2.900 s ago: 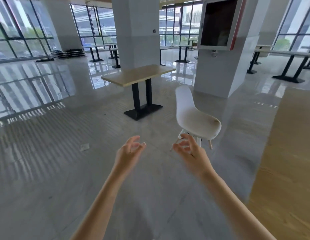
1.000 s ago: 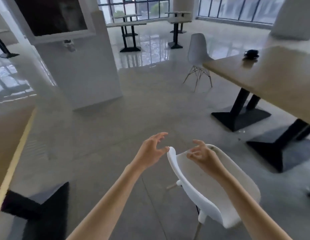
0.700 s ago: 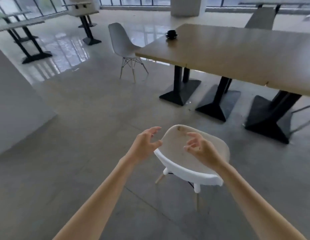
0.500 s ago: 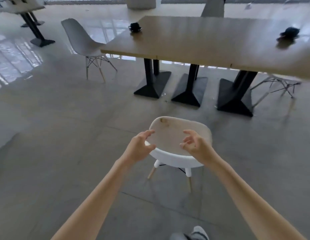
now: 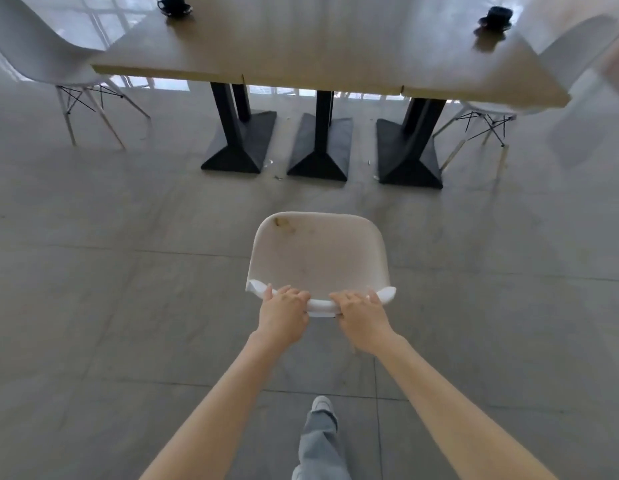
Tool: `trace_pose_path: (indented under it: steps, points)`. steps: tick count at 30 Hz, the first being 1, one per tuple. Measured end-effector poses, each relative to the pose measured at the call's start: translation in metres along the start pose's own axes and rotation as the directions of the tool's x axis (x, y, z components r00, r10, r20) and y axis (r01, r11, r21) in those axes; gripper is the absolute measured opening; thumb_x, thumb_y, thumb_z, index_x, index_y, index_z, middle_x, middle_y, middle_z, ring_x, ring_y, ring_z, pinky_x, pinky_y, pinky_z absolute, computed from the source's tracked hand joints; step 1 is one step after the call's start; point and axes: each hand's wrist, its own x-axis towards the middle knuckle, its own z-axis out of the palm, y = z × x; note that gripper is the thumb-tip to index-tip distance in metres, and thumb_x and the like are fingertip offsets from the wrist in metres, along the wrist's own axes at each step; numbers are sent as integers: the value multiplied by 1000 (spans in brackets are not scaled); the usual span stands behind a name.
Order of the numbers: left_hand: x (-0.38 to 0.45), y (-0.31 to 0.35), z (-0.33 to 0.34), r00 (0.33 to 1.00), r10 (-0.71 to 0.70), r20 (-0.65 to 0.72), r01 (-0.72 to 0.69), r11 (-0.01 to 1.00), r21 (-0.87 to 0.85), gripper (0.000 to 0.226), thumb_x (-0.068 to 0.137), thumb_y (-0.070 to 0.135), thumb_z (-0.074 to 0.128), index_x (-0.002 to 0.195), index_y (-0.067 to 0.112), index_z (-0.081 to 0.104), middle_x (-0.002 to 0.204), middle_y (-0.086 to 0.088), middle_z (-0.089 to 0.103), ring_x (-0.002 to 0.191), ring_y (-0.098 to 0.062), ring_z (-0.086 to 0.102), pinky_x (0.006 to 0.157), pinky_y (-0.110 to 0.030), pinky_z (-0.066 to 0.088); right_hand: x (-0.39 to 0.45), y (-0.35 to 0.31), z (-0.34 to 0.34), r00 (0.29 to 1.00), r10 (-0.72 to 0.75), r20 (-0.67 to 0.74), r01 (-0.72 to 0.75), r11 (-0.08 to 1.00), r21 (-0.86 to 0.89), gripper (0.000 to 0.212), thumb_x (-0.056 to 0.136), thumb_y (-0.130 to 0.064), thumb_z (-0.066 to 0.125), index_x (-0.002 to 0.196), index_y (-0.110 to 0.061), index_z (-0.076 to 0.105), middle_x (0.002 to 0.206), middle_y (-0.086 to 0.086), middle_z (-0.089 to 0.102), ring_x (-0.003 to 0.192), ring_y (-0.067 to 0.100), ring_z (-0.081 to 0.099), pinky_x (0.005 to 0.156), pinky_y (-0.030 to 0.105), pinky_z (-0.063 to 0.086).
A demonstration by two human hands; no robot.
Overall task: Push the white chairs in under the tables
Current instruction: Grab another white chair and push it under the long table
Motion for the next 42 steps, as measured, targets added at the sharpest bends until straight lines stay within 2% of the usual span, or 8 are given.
trace_pose_path:
  steps: [5, 8, 10, 13, 21, 31, 36, 42]
  points:
    - [16, 4, 9, 999, -7, -34, 11, 995, 101, 27, 86, 8, 46, 105, 20, 62, 110, 0, 68, 114, -22, 54, 114, -43, 21, 15, 6, 2, 997, -66, -33, 61, 989, -131, 31, 84, -4, 49, 111, -17, 57, 106, 4, 67, 96, 28, 61, 84, 35, 43]
    - [25, 4, 6, 995, 33, -98, -21, 992, 123, 22, 74, 5, 57, 86, 19, 68, 88, -2, 74, 87, -25, 66, 74, -28, 36, 21, 5, 1, 994, -86, -66, 70, 974, -214, 32, 47, -5, 77, 72, -21, 66, 59, -2, 67, 51, 21, 64, 48, 24, 47]
    - [26, 4, 1, 989, 85, -118, -65, 983, 169, 20, 43, 12, 79, 57, 22, 68, 49, 2, 68, 48, -16, 65, 51, -19, 33, 22, 6, 1, 989, -94, -118, 64, 969, -239, 39, 20, -5, 78, 50, -23, 60, 36, -4, 55, 28, 16, 52, 35, 15, 36]
    - [37, -3, 5, 980, 106, -170, -69, 975, 210, 33, 14, 14, 80, 39, 22, 60, 28, 4, 53, 26, -11, 51, 38, -10, 35, 31, 8, -1, 991, -88, -102, 65, 975, -212, 41, 17, -2, 77, 46, -22, 56, 33, -3, 52, 25, 16, 49, 38, 14, 26]
    - [86, -14, -9, 977, 98, -192, -62, 981, 186, 30, 18, 18, 80, 35, 21, 57, 27, 4, 52, 24, -11, 49, 39, -10, 29, 78, 13, -22, 977, -87, -196, 38, 969, -243, 41, 22, 2, 76, 55, -17, 61, 39, 0, 58, 31, 19, 56, 42, 18, 25]
    - [190, -20, -46, 971, 107, -214, -61, 976, 210, 30, 17, 17, 80, 35, 22, 57, 27, 4, 52, 24, -10, 48, 37, -10, 30, 176, 47, -67, 987, -139, -79, 125, 979, -164, 33, 70, 8, 58, 100, -6, 61, 90, 13, 71, 82, 33, 67, 66, 31, 39]
    - [251, -29, -66, 969, 106, -221, -58, 975, 213, 31, 15, 16, 79, 34, 23, 56, 26, 4, 51, 23, -9, 47, 37, -10, 30, 240, 62, -84, 989, -103, -103, 74, 964, -254, 41, 21, -14, 86, 47, -26, 57, 34, -4, 53, 26, 13, 49, 41, 17, 18]
    - [320, -36, -92, 963, 112, -247, -49, 967, 248, 33, 14, 18, 81, 33, 25, 54, 25, 6, 49, 23, -8, 45, 45, -12, 18, 306, 80, -104, 981, -99, -164, 64, 976, -206, 40, 17, -15, 83, 42, -24, 54, 30, -5, 50, 23, 13, 45, 43, 15, 15]
